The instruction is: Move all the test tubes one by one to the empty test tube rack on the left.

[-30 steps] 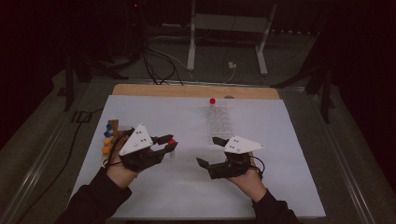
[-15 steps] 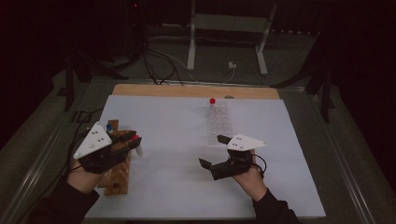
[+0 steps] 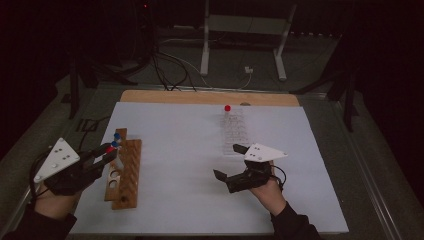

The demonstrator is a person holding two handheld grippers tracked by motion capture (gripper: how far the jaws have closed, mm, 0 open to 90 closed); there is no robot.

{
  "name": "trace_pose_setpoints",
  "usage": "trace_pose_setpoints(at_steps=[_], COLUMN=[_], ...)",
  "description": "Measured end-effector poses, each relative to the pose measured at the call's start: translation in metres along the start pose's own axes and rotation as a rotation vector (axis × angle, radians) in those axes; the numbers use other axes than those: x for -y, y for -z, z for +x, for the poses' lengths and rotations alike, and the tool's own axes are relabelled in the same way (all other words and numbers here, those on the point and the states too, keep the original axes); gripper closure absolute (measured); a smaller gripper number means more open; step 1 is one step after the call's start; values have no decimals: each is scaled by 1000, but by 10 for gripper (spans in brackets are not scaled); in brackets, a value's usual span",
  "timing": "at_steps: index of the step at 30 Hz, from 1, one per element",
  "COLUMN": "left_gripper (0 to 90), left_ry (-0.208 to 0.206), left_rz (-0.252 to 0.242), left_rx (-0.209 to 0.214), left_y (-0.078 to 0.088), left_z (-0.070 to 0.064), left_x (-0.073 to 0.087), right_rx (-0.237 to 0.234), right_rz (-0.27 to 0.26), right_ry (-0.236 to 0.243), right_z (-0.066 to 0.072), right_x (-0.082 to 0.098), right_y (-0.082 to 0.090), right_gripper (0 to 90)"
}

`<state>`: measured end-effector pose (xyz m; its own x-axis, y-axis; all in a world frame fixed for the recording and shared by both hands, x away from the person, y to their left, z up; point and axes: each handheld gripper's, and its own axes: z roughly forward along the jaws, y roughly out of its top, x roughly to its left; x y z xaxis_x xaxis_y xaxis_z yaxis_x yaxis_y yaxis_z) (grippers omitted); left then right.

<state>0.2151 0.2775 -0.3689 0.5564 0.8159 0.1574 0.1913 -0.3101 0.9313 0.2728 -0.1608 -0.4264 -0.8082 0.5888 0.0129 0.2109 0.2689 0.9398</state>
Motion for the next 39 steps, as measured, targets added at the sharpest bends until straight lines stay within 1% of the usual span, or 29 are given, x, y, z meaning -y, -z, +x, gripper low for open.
trace_pose_setpoints(at_steps=[2,4,5,9,11,14,16,20,23,30,32,33,34,35,36,39], left_gripper=[720,719,719,719,720,719,719,719,719,718,717,716,715,709,695,491], left_ry=[18,25,38,64,78,103,105,124,141,154,158,155,150,148,146,130], left_rz=[5,14,17,32,40,56,73,98,107,131,127,130,123,111,110,96], left_rx=[-9,-27,-31,-55,-59,-54,-51,-40,-34,-33,-33,-35,-32,-23,-20,-9], left_y=[1,1,1,-4,-7,-13,-16,-21,-24,-26,-26,-26,-25,-24,-24,-22], left_z=[4,8,9,13,15,15,14,13,14,13,13,13,12,12,11,7], left_x=[6,13,16,32,39,49,55,64,69,78,79,78,78,78,76,70], right_rx=[-2,-3,-3,-5,-11,-13,-11,-13,-14,-8,-9,-8,-9,-10,-11,-10], right_rz=[1,0,2,7,6,8,9,9,8,5,5,4,4,3,3,-3], right_ry=[-3,-2,-1,5,4,7,5,4,1,0,2,1,1,1,-1,4], right_z=[0,0,0,0,0,0,0,0,-1,-2,-2,-2,-2,-3,-3,-3], right_x=[0,0,0,1,1,1,1,1,1,1,1,1,1,1,1,0], right_y=[0,0,0,-1,-1,-1,-1,-1,-1,0,0,0,0,0,0,1], right_gripper=[0,0,0,0,0,0,0,0,0,0,0,0,0,0,0,0])
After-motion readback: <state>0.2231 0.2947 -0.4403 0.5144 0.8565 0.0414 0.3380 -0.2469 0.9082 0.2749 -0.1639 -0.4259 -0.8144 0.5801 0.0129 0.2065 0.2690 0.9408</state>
